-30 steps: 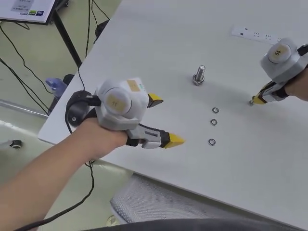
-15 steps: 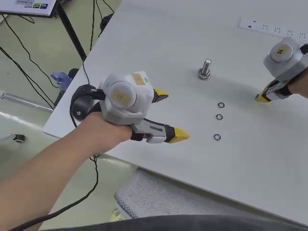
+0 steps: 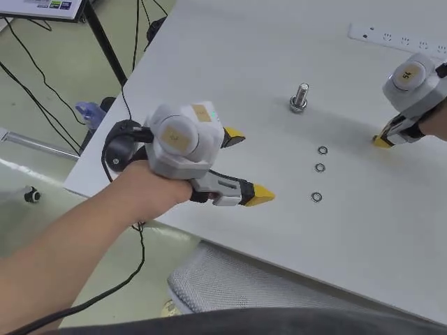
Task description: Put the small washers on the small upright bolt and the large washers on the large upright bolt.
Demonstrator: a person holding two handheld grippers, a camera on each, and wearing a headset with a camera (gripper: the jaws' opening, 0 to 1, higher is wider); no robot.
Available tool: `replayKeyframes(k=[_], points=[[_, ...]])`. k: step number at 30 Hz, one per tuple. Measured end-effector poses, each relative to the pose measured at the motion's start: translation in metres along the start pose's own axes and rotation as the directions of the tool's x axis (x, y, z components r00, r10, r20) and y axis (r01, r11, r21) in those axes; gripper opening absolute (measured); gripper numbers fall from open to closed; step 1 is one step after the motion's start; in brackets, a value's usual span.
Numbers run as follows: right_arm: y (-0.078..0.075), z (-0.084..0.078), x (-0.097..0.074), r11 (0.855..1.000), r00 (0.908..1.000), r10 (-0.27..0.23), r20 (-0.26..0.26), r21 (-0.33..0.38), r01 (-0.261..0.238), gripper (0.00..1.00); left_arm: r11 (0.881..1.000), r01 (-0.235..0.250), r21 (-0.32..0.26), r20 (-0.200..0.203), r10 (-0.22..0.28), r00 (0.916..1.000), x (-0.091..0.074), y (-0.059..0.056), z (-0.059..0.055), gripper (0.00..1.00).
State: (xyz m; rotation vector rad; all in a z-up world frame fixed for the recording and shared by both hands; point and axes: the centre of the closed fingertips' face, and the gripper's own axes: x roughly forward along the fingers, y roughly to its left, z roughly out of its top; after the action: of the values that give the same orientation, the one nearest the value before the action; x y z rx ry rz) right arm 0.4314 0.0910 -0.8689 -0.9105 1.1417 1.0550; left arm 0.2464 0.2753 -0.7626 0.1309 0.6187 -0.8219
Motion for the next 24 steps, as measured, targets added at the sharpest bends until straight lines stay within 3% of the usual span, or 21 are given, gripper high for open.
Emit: replayKeyframes(k=[15, 24], points=[[-0.001, 0.002, -0.005, 1.0, 1.0, -0.003, 0.004, -0.009, 0.003, 0.21, 1.0, 0.002, 0.001, 0.01, -0.002, 0.9999, 0.0, -0.001, 0.003, 0.66], [-0.004, 0.01, -0.024, 0.999, 0.9996, -0.017, 0.023, -0.031, 0.017, 0.23, 1.0, 0.003, 0.012, 0.015, -0.003, 0.9999, -0.002, -0.003, 0.005, 0.67]])
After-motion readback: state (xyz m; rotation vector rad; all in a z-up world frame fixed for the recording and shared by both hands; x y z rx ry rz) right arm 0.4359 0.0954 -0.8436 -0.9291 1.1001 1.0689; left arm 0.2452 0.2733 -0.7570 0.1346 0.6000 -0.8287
